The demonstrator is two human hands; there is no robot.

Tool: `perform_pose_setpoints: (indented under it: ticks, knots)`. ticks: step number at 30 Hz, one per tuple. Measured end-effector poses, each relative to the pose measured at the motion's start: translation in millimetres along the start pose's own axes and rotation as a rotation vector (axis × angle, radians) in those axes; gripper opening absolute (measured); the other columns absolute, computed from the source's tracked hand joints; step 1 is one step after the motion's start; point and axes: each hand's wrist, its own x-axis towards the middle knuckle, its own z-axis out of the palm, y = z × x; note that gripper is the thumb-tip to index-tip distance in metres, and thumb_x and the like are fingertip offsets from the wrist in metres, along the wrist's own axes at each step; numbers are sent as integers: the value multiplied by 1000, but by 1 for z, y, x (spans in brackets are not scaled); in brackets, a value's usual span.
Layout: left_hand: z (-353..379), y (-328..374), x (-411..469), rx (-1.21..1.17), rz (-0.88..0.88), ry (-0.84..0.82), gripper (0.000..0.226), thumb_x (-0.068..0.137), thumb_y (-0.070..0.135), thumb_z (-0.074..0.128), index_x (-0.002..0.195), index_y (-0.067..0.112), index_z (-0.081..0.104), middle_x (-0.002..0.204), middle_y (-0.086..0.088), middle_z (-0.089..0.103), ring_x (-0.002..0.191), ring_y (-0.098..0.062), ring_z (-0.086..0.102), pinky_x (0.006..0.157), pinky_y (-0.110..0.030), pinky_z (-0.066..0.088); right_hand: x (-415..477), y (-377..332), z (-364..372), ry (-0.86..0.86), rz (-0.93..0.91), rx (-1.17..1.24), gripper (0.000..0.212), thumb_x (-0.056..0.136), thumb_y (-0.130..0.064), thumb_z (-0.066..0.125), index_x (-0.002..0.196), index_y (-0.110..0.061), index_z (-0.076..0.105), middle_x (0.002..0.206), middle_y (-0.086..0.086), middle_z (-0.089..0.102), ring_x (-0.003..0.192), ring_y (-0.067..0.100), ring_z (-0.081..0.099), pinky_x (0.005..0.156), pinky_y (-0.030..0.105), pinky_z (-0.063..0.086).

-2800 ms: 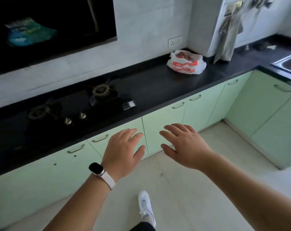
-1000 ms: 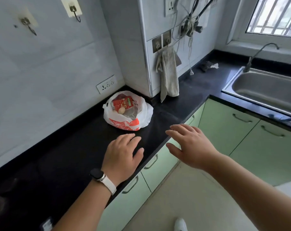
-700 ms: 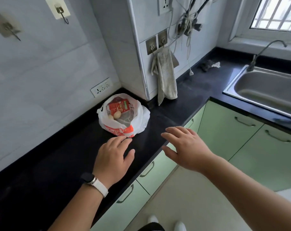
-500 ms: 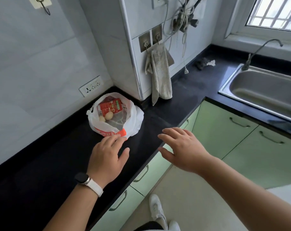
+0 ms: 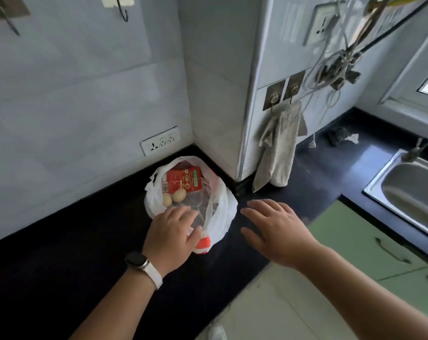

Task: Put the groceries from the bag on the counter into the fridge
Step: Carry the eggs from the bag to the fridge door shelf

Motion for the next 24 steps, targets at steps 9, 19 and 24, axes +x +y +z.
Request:
perform_pose_setpoints:
  ticks: [9, 19, 24]
  knots:
    - [4, -41, 42, 27, -64, -25, 49, 91, 47, 40, 120, 18, 66, 124, 1, 65, 111, -19, 61, 87, -38, 53, 79, -6, 20, -122, -95, 20, 52, 93, -59, 34, 130, -30, 57, 134, -7, 58, 127, 21, 52, 103, 39, 41]
    - [32, -70, 81, -101, -264, -183, 38, 96, 40, 48, 130, 26, 56, 129, 7, 58, 115, -15, 53, 90, -30, 48, 166, -1, 52, -315, -299, 78, 68, 88, -63, 13, 139, -31, 45, 145, -8, 47, 136, 18, 39, 112, 40, 30]
    - [50, -90, 104, -167, -455, -274, 31, 94, 39, 52, 122, 28, 58, 120, 7, 58, 107, -17, 54, 81, -35, 50, 214, 5, 87, -391, -342, 74, 45, 95, -49, 37, 135, -30, 46, 133, -6, 53, 124, 19, 47, 105, 39, 35]
